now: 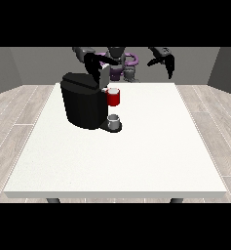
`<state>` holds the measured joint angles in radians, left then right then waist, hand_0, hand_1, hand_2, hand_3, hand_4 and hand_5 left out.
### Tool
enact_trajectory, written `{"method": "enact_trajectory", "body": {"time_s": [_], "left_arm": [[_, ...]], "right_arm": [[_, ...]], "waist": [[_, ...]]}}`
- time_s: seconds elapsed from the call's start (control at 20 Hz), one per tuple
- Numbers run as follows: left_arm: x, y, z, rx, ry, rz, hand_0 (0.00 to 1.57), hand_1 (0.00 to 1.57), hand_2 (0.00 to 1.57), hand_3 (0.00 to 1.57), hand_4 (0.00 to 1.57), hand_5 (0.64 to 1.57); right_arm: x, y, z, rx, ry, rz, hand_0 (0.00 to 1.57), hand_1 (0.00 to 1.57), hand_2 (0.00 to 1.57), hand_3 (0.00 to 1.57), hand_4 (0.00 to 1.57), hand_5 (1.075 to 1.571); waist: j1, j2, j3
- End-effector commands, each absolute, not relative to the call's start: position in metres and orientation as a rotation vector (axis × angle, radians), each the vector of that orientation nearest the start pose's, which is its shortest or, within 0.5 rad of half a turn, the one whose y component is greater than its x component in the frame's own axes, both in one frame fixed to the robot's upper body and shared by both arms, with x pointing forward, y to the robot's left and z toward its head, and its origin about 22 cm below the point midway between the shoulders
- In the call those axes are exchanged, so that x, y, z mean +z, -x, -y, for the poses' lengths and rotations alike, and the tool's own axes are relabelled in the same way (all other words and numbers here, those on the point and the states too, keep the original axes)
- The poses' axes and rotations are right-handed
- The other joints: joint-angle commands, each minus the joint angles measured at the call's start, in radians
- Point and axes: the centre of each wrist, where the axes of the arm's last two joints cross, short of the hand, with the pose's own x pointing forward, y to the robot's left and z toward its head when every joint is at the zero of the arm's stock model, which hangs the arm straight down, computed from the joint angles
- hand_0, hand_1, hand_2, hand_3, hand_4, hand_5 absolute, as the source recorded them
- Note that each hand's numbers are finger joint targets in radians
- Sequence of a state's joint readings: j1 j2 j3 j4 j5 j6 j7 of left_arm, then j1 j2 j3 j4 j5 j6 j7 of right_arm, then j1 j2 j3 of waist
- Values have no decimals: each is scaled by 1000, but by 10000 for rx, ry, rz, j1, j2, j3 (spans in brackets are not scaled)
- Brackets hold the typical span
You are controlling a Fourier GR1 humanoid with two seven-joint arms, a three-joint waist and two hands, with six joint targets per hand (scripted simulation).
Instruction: Insert the coffee pod into the coffee machine and close the lid
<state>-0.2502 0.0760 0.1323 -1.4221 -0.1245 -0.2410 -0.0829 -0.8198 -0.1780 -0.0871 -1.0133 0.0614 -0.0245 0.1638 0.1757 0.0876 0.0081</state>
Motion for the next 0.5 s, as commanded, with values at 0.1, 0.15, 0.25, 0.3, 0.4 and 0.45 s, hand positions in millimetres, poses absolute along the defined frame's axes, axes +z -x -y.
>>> {"method": "enact_trajectory", "body": {"time_s": [0.1, 0.15, 0.25, 0.3, 0.4, 0.45], "left_arm": [[40, -310, -231, -3465, 511, 17466, 0, 0, 0, 0, 326, 1571], [40, -311, -256, -3508, 556, 17353, 0, 0, 0, 0, 331, 1571], [44, -314, -240, -3475, 681, 17616, 0, 0, 0, 0, 398, 1571], [37, -312, -237, -3619, 882, 17488, 0, 0, 0, 0, 386, 1571], [44, -314, -242, -3885, 761, 17825, 0, 0, 0, 0, 407, 1571], [49, -312, -229, -3938, 971, 17829, 0, 0, 0, 0, 439, 1571]], "right_arm": [[161, -414, 146, 4202, 1047, 17655, 0, 0, 0, 0, 0, 1571], [170, -413, 151, 4351, 1131, 17869, 0, 0, 0, 0, 102, 1571], [183, -413, 150, 4432, 1420, 17961, 0, 0, 0, 0, 82, 1571], [202, -414, 150, 4299, 1528, 18178, 0, 0, 0, 0, 203, 1571], [206, -414, 159, 4164, 2066, 18342, 0, 0, 0, 0, 300, 1571], [205, -416, 169, 3993, 2339, 18103, 0, 0, 0, 0, 259, 1571]], "waist": [[684, 344, -84], [757, 325, -88], [1071, 521, -86], [1239, 620, -90], [1613, 939, -86], [1803, 651, -76]]}}
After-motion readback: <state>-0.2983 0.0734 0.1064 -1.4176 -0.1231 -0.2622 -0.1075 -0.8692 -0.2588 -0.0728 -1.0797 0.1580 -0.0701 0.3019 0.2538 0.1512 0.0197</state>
